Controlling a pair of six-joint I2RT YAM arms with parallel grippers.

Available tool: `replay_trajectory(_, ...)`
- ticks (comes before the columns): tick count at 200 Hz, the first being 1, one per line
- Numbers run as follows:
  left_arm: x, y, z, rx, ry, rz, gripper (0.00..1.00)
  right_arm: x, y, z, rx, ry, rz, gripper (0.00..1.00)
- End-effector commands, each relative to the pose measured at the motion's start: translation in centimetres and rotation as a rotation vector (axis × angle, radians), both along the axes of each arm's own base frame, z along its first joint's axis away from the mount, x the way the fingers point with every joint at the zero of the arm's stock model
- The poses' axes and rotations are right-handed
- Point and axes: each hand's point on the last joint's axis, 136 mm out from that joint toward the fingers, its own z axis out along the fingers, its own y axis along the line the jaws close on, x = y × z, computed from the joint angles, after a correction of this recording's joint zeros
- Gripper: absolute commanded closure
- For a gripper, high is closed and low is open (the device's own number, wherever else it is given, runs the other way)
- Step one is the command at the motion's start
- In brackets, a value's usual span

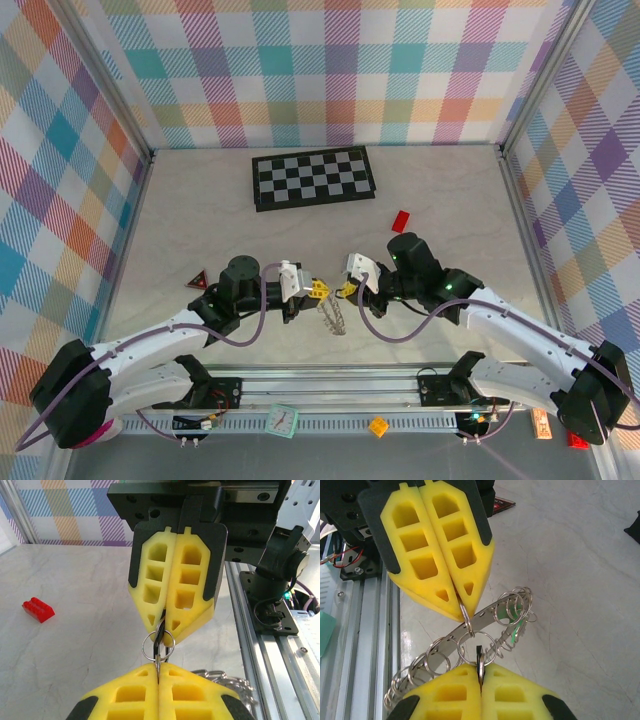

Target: Put the keys on the keyring

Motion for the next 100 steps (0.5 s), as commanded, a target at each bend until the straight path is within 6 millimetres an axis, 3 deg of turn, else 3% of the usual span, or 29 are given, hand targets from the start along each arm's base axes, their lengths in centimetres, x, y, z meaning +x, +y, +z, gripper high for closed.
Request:
replay_trajectory(1, 0.1, -0.5, 1.3, -0.013, -0.032, -0.011, 1.00, 0.8, -0.2, 0.9, 0.027, -0.029, -0.057, 1.00)
replay_trajectory(13, 0.2, -0.5, 1.3, -0.016, -0.033, -0.012, 0.95, 1.1, -0.4, 1.1, 0.024, -0.042, -0.074, 1.00)
replay_trajectory(47, 0.3, -0.3, 1.7, -0.031, -0.024, 0.011, 0.63, 1.8, -0.7, 2.0, 0.021, -0.091, -0.103, 1.00)
replay_trajectory(76, 1.0, 1.0, 2.7, -0.083, -0.039, 0.113, 0.50, 2.2, -0.6, 2.6, 0.008, -0.108, -0.108, 1.00)
replay_trajectory(100, 2.6, 3.1, 3.5, -0.102, -0.046, 0.281, 0.48, 2.3, -0.1, 3.1, 0.008, -0.114, -0.090, 1.00)
